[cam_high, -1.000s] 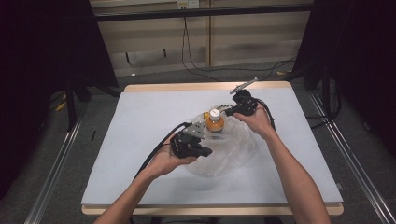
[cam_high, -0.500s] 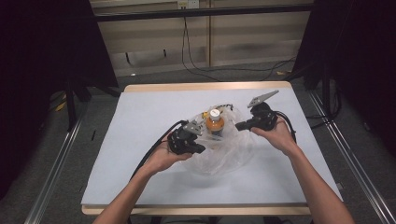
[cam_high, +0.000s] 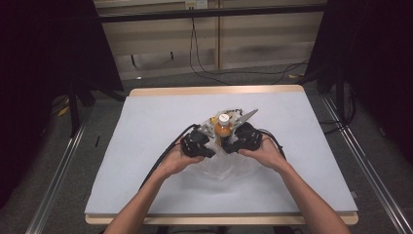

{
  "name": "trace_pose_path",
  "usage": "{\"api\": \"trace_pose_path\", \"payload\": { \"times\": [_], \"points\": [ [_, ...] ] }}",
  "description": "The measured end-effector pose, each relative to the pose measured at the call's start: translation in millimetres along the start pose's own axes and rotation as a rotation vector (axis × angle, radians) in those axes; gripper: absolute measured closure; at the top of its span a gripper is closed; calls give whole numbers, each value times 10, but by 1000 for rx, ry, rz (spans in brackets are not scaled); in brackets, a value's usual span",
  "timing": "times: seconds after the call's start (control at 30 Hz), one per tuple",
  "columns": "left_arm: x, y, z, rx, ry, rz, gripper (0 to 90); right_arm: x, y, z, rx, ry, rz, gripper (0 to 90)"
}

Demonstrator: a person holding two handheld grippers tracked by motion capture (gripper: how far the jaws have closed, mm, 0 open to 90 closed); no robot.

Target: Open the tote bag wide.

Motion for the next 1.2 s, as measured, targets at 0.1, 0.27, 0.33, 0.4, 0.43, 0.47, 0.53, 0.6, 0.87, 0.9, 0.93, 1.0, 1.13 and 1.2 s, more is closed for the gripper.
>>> {"api": "trace_pose_path", "payload": {
  "times": [0.1, 0.27, 0.33, 0.4, 0.43, 0.47, 0.53, 0.6, 0.87, 0.9, 0.93, 1.0, 1.13, 1.2],
  "points": [
    [55, 11, -77, -4, -26, -5, 900, 50, -6, -134, -1, -34, 0, 900],
    [204, -82, -101, -24, -28, 34, 900, 210, 14, -130, 23, -98, -27, 900],
    [258, -121, -61, -35, -26, 26, 900, 276, 51, -85, 32, -92, -50, 900],
    [301, -137, -38, -38, -11, 52, 900, 334, 98, -29, 50, -94, -68, 900],
    [330, -149, -16, -46, -14, 55, 900, 355, 112, -12, 48, -93, -68, 900],
    [347, -157, 0, -50, -18, 49, 900, 390, 129, 22, 51, -95, -68, 900],
    [408, -174, 46, -53, -23, 54, 900, 450, 143, 78, 56, -99, -64, 900],
    [459, -205, 78, -46, -11, 80, 900, 508, 146, 131, 60, -100, -75, 900],
    [597, -293, 168, -35, 9, 103, 900, 716, 188, 324, 98, -101, -110, 900],
    [613, -297, 178, -32, 10, 102, 900, 740, 198, 347, 100, -99, -114, 900],
    [623, -299, 185, -31, 9, 100, 900, 777, 214, 386, 113, -102, -123, 900],
    [645, -320, 203, -29, 7, 93, 900, 839, 236, 437, 119, -94, -147, 900],
    [638, -340, 190, -16, 27, 105, 900, 897, 301, 480, 146, -74, -165, 900],
    [626, -343, 175, -7, 42, 121, 900, 889, 314, 473, 153, -71, -170, 900]
  ]
}}
Point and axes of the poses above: each handheld gripper's, and its own axes: z roughly backward along the jaws, x roughly out of its underside, y roughly to its right, the point moved 4 cm from there along -z, roughly forward along the jaws, and after that the axes turned 12 degrees about z, right-handed, at the moved point
